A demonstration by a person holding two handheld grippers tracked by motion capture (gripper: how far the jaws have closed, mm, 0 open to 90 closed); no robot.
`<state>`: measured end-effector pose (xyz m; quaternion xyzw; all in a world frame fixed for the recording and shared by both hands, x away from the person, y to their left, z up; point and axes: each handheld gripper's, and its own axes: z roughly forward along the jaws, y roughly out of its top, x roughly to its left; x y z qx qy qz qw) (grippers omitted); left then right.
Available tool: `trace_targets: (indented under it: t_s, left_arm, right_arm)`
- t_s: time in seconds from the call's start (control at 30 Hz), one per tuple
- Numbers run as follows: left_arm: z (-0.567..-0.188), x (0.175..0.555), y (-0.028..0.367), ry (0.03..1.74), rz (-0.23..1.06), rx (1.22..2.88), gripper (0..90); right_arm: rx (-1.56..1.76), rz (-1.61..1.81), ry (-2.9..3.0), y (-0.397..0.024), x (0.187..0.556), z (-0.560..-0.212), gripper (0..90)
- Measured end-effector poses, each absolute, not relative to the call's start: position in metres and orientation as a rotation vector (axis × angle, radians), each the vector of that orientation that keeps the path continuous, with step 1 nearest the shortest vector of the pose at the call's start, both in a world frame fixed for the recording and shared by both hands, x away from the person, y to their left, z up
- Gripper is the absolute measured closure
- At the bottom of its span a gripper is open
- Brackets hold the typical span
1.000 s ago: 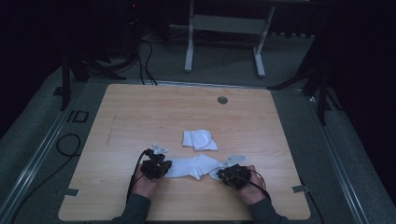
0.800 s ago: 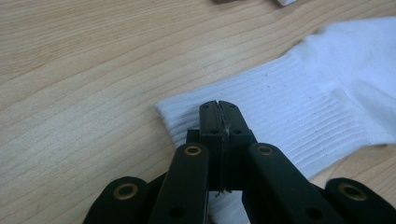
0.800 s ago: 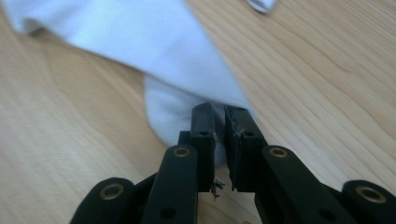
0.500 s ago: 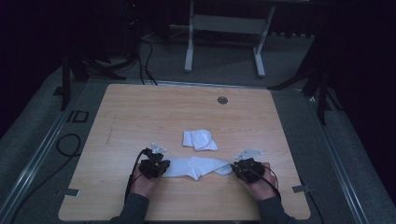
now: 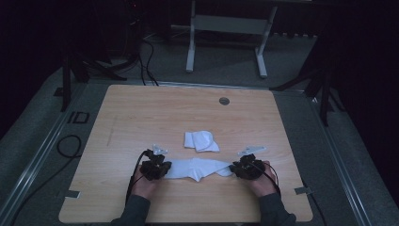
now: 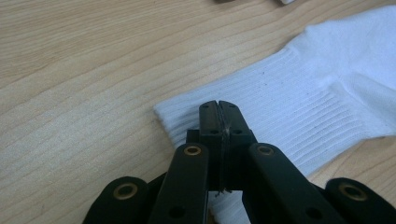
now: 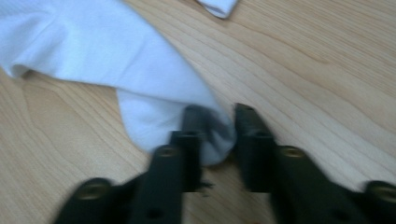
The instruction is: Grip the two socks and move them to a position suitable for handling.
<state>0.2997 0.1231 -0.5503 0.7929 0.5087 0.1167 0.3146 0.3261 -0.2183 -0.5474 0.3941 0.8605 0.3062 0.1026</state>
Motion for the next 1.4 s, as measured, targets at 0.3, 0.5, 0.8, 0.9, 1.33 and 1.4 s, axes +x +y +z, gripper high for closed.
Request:
trace_targets:
  t_s: [0.3, 0.5, 0.8, 0.9, 1.33, 1.4]
  left_arm:
    - [-0.55, 0.3, 0.123, 1.336, 0.309, 2.092, 89.1]
    - [-0.551, 0.3, 0.123, 1.34, 0.304, 2.085, 89.0]
    - [-0.551, 0.3, 0.123, 1.339, 0.303, 2.086, 88.8]
    - [-0.551, 0.3, 0.123, 1.337, 0.301, 2.085, 88.7]
    - [-0.551, 0.3, 0.123, 1.337, 0.303, 2.085, 88.8]
    - [-0.551, 0.3, 0.123, 1.336, 0.303, 2.085, 88.8]
  right_arm:
    - [1.039, 0.957, 2.395, -0.21, 0.328, -0.503, 86.5]
    - [0.826, 1.029, 2.357, -0.188, 0.314, -0.483, 86.2]
    - [0.593, 0.922, 2.609, -0.153, 0.283, -0.539, 85.5]
    - [0.61, 0.919, 2.684, -0.151, 0.282, -0.551, 78.9]
    - [0.843, 1.144, 2.546, -0.177, 0.306, -0.526, 88.9]
    - [0.866, 1.137, 2.546, -0.175, 0.309, -0.528, 89.4]
